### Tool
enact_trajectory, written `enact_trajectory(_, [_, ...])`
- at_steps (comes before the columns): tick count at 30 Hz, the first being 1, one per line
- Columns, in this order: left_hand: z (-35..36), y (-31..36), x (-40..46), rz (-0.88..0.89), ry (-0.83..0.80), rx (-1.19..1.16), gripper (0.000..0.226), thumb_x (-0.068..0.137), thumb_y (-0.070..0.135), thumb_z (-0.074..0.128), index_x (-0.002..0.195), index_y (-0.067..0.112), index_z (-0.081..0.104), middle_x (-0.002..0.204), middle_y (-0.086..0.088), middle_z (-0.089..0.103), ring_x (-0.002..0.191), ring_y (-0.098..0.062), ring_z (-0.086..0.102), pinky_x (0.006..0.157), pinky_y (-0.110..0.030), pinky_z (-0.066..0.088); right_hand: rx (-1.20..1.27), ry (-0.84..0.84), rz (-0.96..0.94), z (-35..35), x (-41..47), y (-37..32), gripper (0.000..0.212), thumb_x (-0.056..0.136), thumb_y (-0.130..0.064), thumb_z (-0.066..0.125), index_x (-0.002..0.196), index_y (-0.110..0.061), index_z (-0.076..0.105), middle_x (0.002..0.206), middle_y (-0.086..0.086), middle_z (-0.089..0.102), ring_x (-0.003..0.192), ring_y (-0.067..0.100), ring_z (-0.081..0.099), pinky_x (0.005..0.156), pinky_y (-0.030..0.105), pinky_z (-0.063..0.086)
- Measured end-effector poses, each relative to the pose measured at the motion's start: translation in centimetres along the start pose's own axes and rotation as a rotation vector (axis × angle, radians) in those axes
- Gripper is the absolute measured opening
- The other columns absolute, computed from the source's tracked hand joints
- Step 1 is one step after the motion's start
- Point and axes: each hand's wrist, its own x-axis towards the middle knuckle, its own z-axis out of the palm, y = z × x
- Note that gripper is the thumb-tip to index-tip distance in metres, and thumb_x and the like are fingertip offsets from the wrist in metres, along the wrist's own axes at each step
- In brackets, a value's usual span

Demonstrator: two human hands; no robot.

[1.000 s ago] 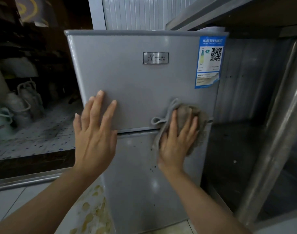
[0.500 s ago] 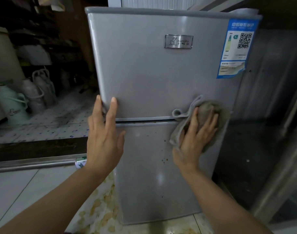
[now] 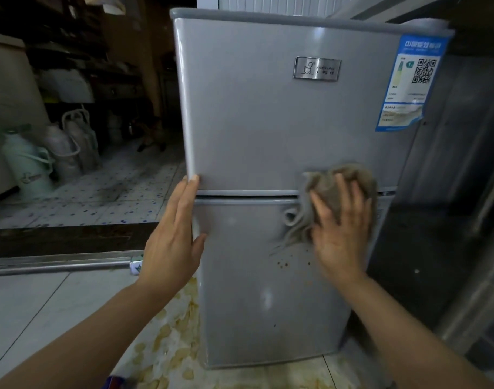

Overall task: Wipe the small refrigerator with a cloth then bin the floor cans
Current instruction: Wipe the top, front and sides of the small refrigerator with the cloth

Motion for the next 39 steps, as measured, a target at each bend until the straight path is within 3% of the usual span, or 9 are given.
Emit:
enact_trajectory(3, [0.3,-0.1,-0.1,0.004,0.021,-0.017,0.102,0.072,0.001,0.075,0.148,0.021,0.011,0.153,-0.007,0.025,0.102,-0.032,0.060,0.071,-0.040,0.054,0.018,0.001,0.105,-0.4,-0.7,3.3,0.056,0.081,-0.018,0.048,0.135,-0.023,0.037,0.152,0.016,0.023,0.139,0.039,0.016,0.113,0.058,0.014])
enact_trajectory(6, [0.5,-0.6,0.0,0.012,0.038,-0.029,0.105,0.069,0.002,0.077,0.148,0.023,0.012,0.152,-0.005,0.028,0.104,-0.029,0.060,0.074,-0.038,0.053,0.085,0.046,0.206,0.3,-0.7,1.9,0.055,0.082,-0.014,0.049,0.135,-0.017,0.036,0.151,0.025,0.021,0.140,0.044,0.013,0.113,0.062,0.011])
enact_trajectory(14, [-0.2,-2.0,0.3,-0.008,0.001,-0.125,0.110,0.070,0.007,0.078,0.147,0.035,0.004,0.137,0.002,0.049,0.095,-0.015,0.063,0.078,-0.024,0.046,0.074,0.085,0.058,2.5,0.0,-8.9,0.043,0.087,-0.025,0.052,0.128,-0.029,0.043,0.149,0.014,0.023,0.139,0.042,0.018,0.112,0.062,0.010])
enact_trajectory(18, [-1.0,-2.7,0.4,-0.017,-0.026,-0.283,0.108,0.077,0.004,0.070,0.146,0.038,-0.006,0.138,0.026,0.032,0.097,0.006,0.056,0.083,-0.012,0.045,0.032,0.063,-0.021,2.7,0.8,-11.6,0.042,0.090,-0.027,0.054,0.130,-0.034,0.042,0.150,0.011,0.023,0.138,0.041,0.018,0.111,0.063,0.010])
enact_trajectory(25, [-1.6,-3.7,-0.6,-0.118,0.025,-0.264,0.098,0.077,-0.004,0.062,0.148,0.031,0.003,0.142,0.010,0.042,0.102,0.005,0.048,0.079,-0.021,0.045,-0.008,0.008,-0.215,2.8,3.7,-16.5,0.039,0.086,-0.039,0.056,0.125,-0.037,0.055,0.151,0.003,0.022,0.138,0.035,0.018,0.112,0.060,0.006])
enact_trajectory(29, [-1.7,-4.0,-1.1,-0.132,0.000,-0.222,0.095,0.078,-0.004,0.062,0.147,0.033,0.007,0.142,0.011,0.041,0.110,-0.008,0.054,0.085,-0.031,0.049,-0.033,0.013,-0.322,2.6,3.8,-14.7,0.047,0.087,-0.042,0.054,0.133,-0.038,0.047,0.151,0.001,0.022,0.139,0.030,0.018,0.115,0.055,0.006])
enact_trajectory(32, [-1.3,-3.5,-1.3,-0.097,-0.011,-0.187,0.090,0.080,0.003,0.064,0.146,0.035,0.011,0.141,0.010,0.041,0.118,-0.008,0.050,0.085,-0.027,0.045,-0.047,0.025,-0.363,2.3,3.1,-11.5,0.055,0.086,-0.040,0.051,0.139,-0.038,0.036,0.151,0.001,0.023,0.140,0.029,0.019,0.115,0.053,0.005])
enact_trajectory(35, [-0.7,-2.5,-1.1,-0.063,-0.007,-0.182,0.093,0.080,0.010,0.066,0.144,0.043,0.006,0.144,0.011,0.036,0.113,0.000,0.045,0.080,-0.022,0.040,-0.036,0.032,-0.246,1.8,1.3,-6.7,0.055,0.082,-0.039,0.051,0.136,-0.035,0.038,0.150,0.006,0.023,0.140,0.030,0.016,0.114,0.055,0.006])
enact_trajectory(39, [0.6,-0.5,-0.9,-0.001,0.011,-0.143,0.107,0.076,0.010,0.072,0.141,0.050,-0.003,0.150,0.000,0.026,0.110,-0.014,0.048,0.077,-0.032,0.050,-0.039,-0.007,0.002,0.7,-1.2,0.1,0.059,0.078,-0.035,0.052,0.135,-0.027,0.038,0.151,0.014,0.020,0.139,0.039,0.015,0.113,0.059,0.010])
